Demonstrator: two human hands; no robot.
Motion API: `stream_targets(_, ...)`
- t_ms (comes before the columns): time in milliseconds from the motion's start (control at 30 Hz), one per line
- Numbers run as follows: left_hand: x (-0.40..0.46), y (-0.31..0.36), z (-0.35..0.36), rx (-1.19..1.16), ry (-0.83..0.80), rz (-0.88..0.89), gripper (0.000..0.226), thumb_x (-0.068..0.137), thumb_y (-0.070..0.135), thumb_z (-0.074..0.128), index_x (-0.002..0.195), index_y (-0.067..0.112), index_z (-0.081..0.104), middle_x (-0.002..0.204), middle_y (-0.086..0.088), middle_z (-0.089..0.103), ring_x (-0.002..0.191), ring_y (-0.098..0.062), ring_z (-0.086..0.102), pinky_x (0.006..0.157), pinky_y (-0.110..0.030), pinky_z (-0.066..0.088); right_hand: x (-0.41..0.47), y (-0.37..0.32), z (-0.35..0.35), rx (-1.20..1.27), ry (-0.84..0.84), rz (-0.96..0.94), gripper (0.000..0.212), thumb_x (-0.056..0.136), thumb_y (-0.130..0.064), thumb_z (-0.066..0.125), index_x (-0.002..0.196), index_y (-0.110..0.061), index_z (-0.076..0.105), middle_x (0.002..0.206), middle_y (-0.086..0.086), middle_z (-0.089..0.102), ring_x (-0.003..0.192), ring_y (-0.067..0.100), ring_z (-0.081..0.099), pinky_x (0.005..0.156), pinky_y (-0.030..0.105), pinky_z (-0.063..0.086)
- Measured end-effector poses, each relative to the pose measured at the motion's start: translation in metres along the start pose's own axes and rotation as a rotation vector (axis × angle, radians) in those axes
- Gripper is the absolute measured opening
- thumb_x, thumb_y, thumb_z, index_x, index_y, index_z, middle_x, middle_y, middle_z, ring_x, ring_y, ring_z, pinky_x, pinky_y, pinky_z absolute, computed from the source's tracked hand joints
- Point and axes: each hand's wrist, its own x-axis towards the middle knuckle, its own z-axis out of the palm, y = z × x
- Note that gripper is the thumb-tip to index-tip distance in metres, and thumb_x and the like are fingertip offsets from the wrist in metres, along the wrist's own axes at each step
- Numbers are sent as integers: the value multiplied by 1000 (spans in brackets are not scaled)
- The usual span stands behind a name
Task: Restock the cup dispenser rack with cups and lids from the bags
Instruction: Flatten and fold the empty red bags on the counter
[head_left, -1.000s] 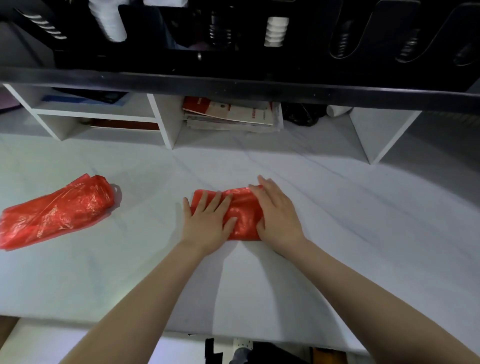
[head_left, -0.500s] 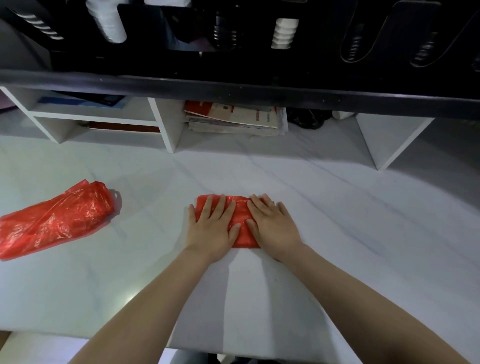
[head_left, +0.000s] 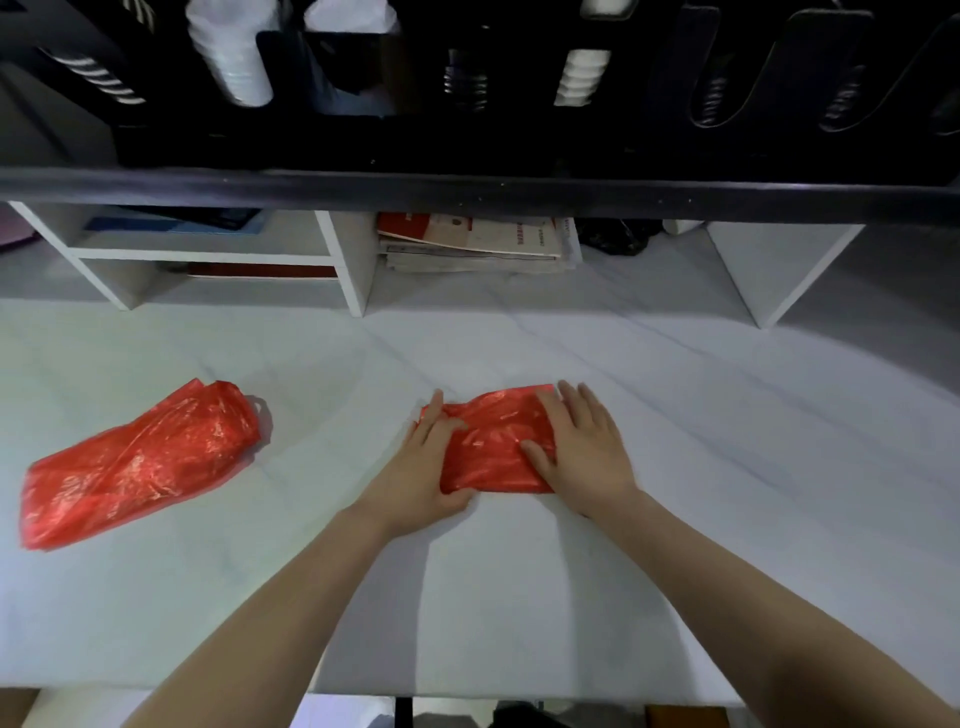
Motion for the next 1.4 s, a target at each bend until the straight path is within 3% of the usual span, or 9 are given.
stream_targets(167, -15, -8, -8, 37, 2, -9, 42, 75, 31, 70, 113, 18, 54, 159, -9, 14, 144, -4, 0, 117, -23, 7, -19, 10, -5, 52, 27, -434, 68, 74, -54, 74, 130, -19, 59, 142, 3, 49, 135, 27, 41, 108, 53, 34)
stream_targets(267, -16, -10, -14, -27, 43, -50, 37, 78, 37, 71, 111, 24, 61, 159, 0, 17, 144, -8, 19, 114, -23, 23, -15, 12, -12, 62, -181, -377, 90, 70, -72, 64, 144, -26, 41, 152, -8, 31, 141, 12, 25, 117, 35, 18)
stream_targets(467, -24, -18, -34, 55, -70, -24, 59, 73, 51, 74, 124, 28, 57, 151, 11, 34, 135, -4, 36, 107, -17, 30, -12, 8, -17, 652, -64, 8, 36, 74, -11, 72, 105, -27, 63, 114, -14, 67, 108, 8, 62, 95, 22, 44)
stream_targets(633, -16, -10, -27, -111, 312, -386, 16, 82, 42, 69, 82, 26, 68, 76, 7, 70, 76, -16, 65, 57, -12, 37, 7, 7, -16, 671, 61, 235, 18, 81, -39, 72, 90, -24, 67, 80, -14, 68, 77, 8, 63, 68, 10, 45)
stream_targets(800, 1, 1, -15, -85, 332, -475, 69, 80, 28, 73, 139, 29, 37, 127, -4, 54, 109, -26, 58, 83, -32, 44, 16, -1, 3, 479, 96, 174, 62, 81, -30, 72, 136, -32, 43, 118, -9, 48, 105, 11, 45, 85, 25, 41)
stream_targets(967, 5, 0, -6, 146, 263, -395, 65, 92, 26, 56, 148, 38, 25, 149, -4, 30, 116, -31, 52, 94, -41, 44, 15, -4, 12, 161, 208, -85, 30, 88, -21, 65, 118, -22, 68, 133, 6, 56, 121, 34, 50, 91, 52, 47)
stream_targets(1133, -1, -3, 0, 414, 254, -385, 48, 96, 43, 45, 140, 25, 44, 144, 1, 42, 118, -28, 45, 96, -37, 37, 12, 3, 9, 13, -95, -136, 68, 83, -66, 51, 142, -34, 41, 152, -12, 32, 140, 22, 23, 104, 41, 25)
stream_targets(1333, -8, 3, -15, 169, 126, -512, 41, 85, 43, 63, 115, 17, 51, 106, -7, 63, 102, -29, 58, 78, -35, 41, 43, -26, -20, 25, -364, 89, 97, 57, -56, 79, 140, -32, 34, 129, 0, 45, 121, 28, 40, 92, 41, 38)
stream_targets(1400, -12, 2, -25, 156, 45, -513, 39, 82, 44, 65, 110, 18, 55, 105, -6, 64, 101, -28, 59, 76, -33, 42, 55, -44, -27, -67, -503, 100, 80, 51, -53, 84, 119, -30, 48, 108, 0, 49, 109, 27, 47, 82, 36, 42)
